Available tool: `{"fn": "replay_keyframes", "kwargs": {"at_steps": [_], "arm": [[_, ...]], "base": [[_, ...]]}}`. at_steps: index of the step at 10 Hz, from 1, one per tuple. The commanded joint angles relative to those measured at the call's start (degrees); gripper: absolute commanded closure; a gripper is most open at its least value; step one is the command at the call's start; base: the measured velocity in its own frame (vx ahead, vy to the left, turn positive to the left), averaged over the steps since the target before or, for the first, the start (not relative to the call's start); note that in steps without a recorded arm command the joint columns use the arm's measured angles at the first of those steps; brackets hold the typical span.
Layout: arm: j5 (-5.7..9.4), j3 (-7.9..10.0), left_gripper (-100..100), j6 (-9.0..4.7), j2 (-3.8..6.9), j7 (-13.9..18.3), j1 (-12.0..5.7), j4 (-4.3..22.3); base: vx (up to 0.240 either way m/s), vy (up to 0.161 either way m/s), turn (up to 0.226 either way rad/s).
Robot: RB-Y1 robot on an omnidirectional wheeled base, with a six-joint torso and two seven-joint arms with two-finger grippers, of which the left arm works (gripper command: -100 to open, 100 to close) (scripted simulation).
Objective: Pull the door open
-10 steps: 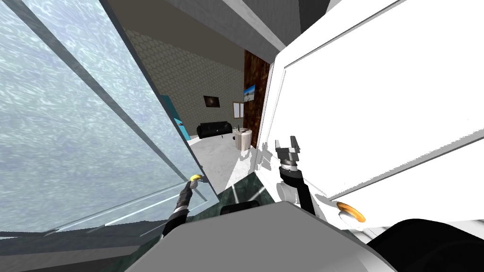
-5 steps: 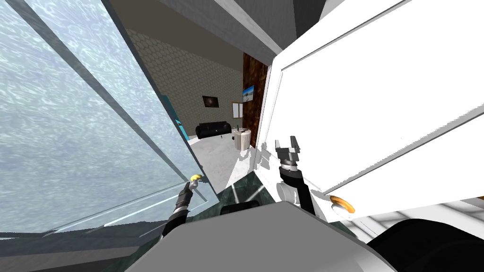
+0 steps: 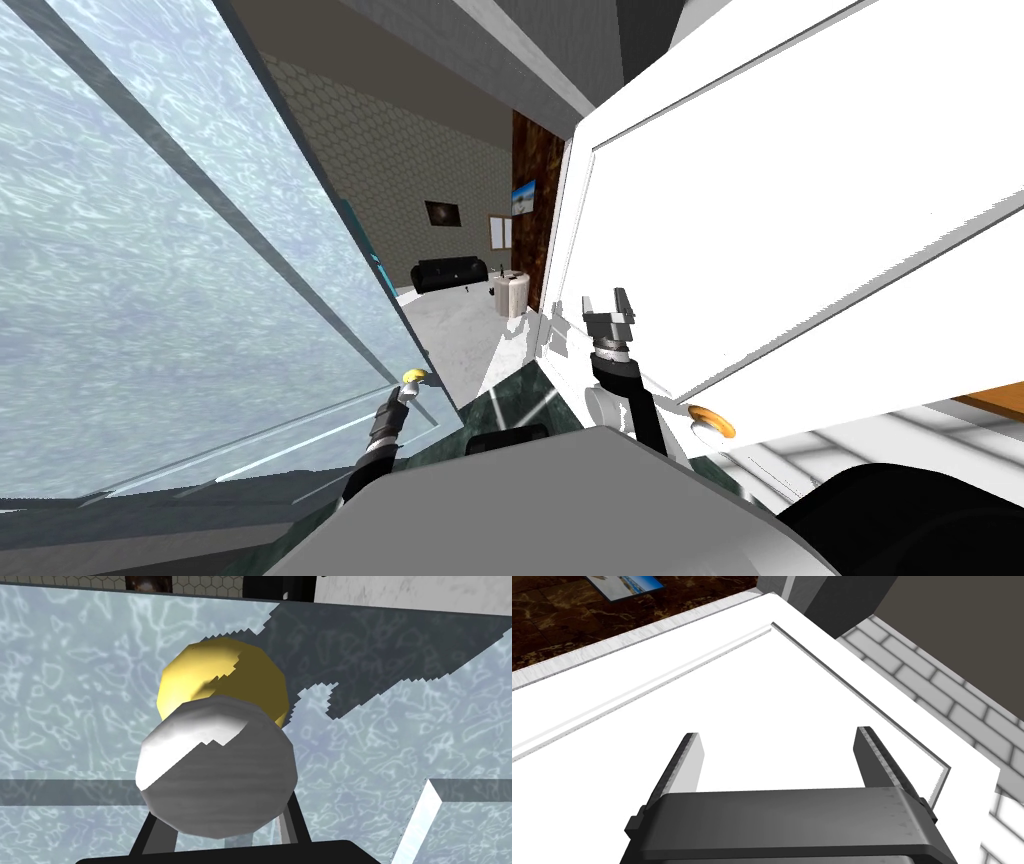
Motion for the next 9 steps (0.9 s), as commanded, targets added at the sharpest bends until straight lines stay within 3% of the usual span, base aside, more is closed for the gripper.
{"fn": "replay_keyframes", "kwargs": {"at_steps": [1,9], "arm": [[0.02,-0.83,100,-0.02,-0.7,2.06,-0.22,-0.61],[2.25,-1.94,100,0.19,-0.3,13.99,-0.17,-0.62]], "base": [[-0.032,0.01,-0.017],[-0.035,0.007,-0.036]]}}
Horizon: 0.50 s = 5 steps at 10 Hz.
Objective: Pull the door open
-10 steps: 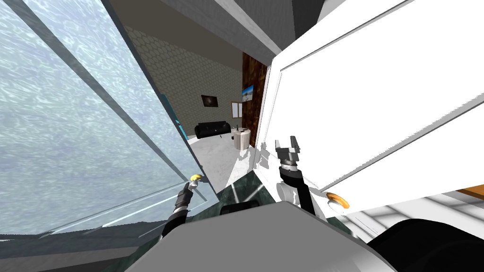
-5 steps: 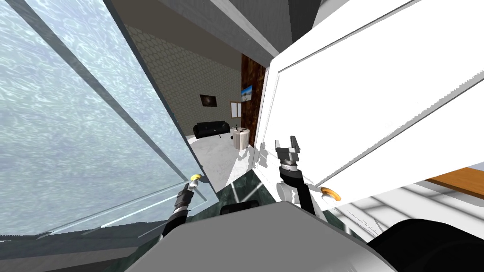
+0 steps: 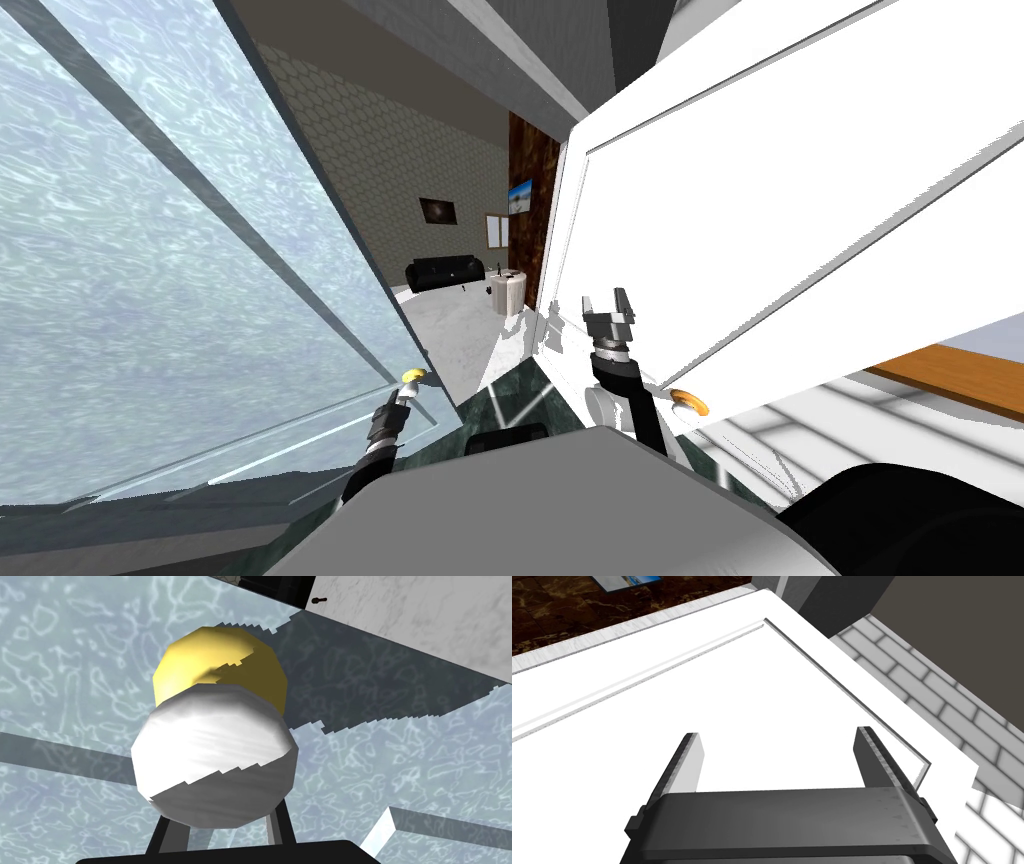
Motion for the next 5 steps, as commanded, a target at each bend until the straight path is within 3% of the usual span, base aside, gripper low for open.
{"fn": "replay_keyframes", "kwargs": {"at_steps": [1,5], "arm": [[0.42,-0.96,100,-0.56,-0.52,2.86,-0.7,-0.27],[1.29,-1.39,100,-0.47,-0.36,8.23,-0.68,-0.28]], "base": [[-0.046,0.017,-0.038],[-0.031,0.005,-0.035]]}}
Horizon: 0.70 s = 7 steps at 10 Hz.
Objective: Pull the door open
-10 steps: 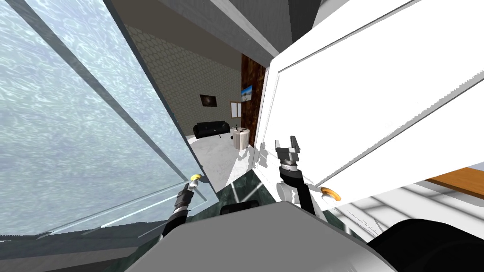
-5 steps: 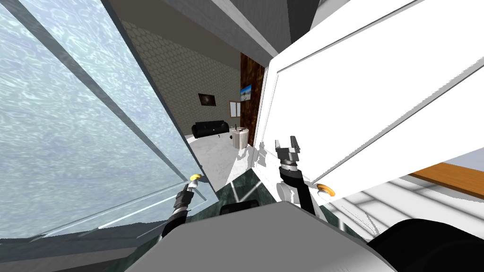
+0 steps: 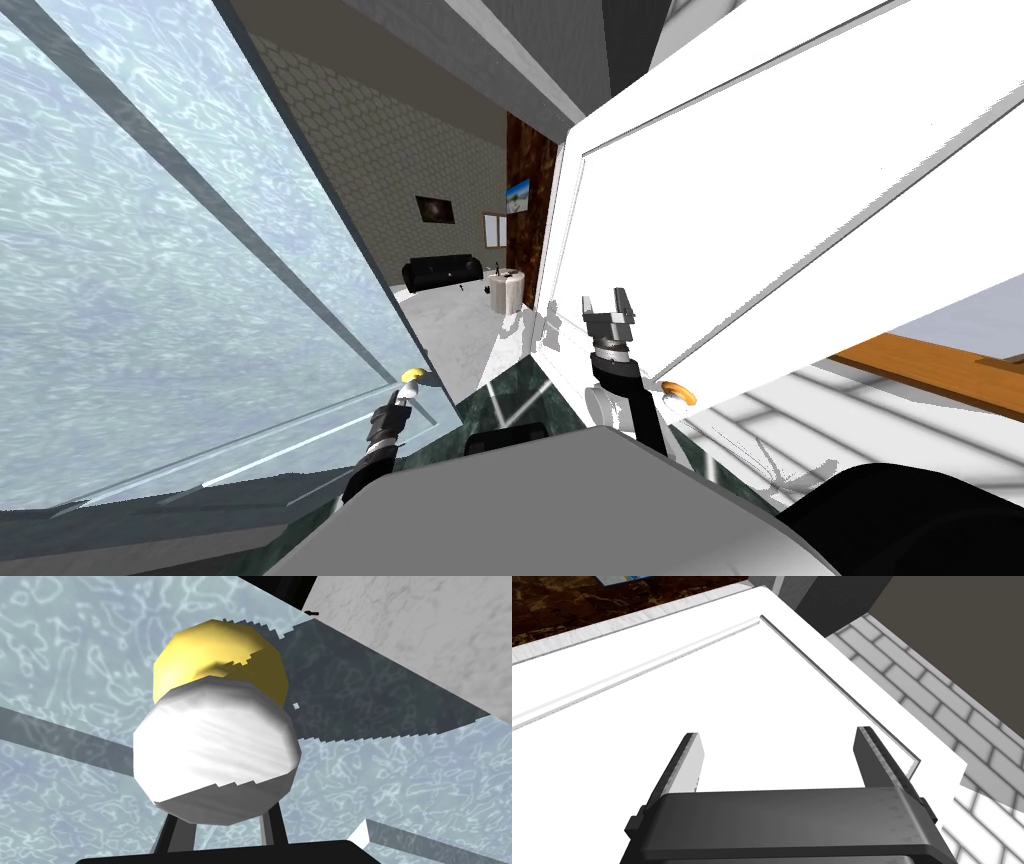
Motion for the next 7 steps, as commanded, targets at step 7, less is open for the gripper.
{"fn": "replay_keyframes", "kwargs": {"at_steps": [7], "arm": [[0.42,-0.88,100,-0.88,-0.42,3.88,-0.86,-0.18]], "base": [[-0.013,0.002,-0.008]]}}
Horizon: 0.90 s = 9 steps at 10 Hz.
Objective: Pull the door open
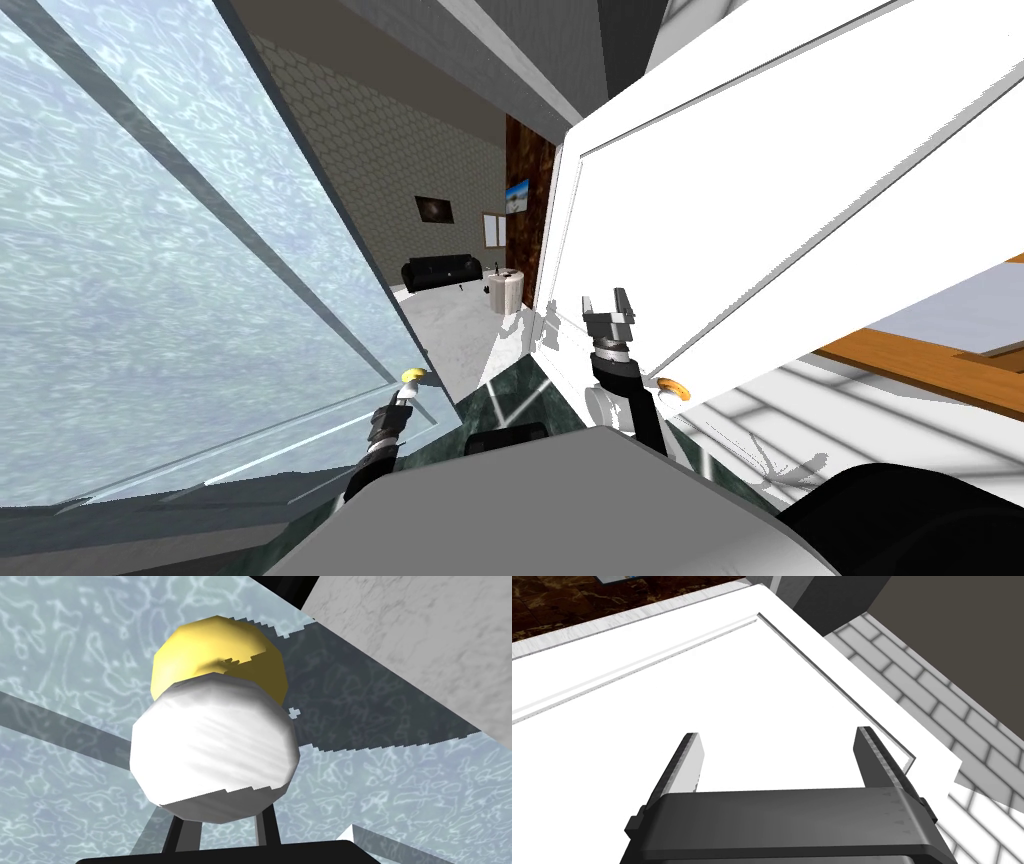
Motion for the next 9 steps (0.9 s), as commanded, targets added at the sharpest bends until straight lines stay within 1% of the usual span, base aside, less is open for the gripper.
{"fn": "replay_keyframes", "kwargs": {"at_steps": [1,2,3,4,5,6,7,8,9], "arm": [[-0.25,-0.56,100,-0.3,-0.67,-0.12,0.07,-2.02],[0.16,-0.77,100,-0.26,-0.59,2.25,0.08,-2.02],[0.57,-0.98,100,-0.22,-0.52,3.71,0.09,-2.03],[0.57,-0.98,100,-0.22,-0.52,4.62,0.09,-2.03],[0.98,-1.18,100,-0.18,-0.44,6.64,0.1,-2.03],[0.98,-1.18,100,-0.18,-0.44,6.99,0.1,-2.03],[1.39,-1.39,100,-0.14,-0.37,9.22,0.11,-2.03],[1.39,-1.39,100,-0.14,-0.37,9.36,0.11,-2.03],[1.77,-1.58,100,-0.1,-0.3,11.45,0.12,-2.03]], "base": [[0.0,0.0,0.0],[-0.018,0.002,-0.025],[-0.043,0.008,-0.067],[-0.034,0.014,-0.037],[-0.033,0.009,-0.048],[-0.023,0.006,-0.003],[-0.027,0.008,-0.033],[-0.023,0.009,-0.015],[-0.021,0.002,-0.043]]}}
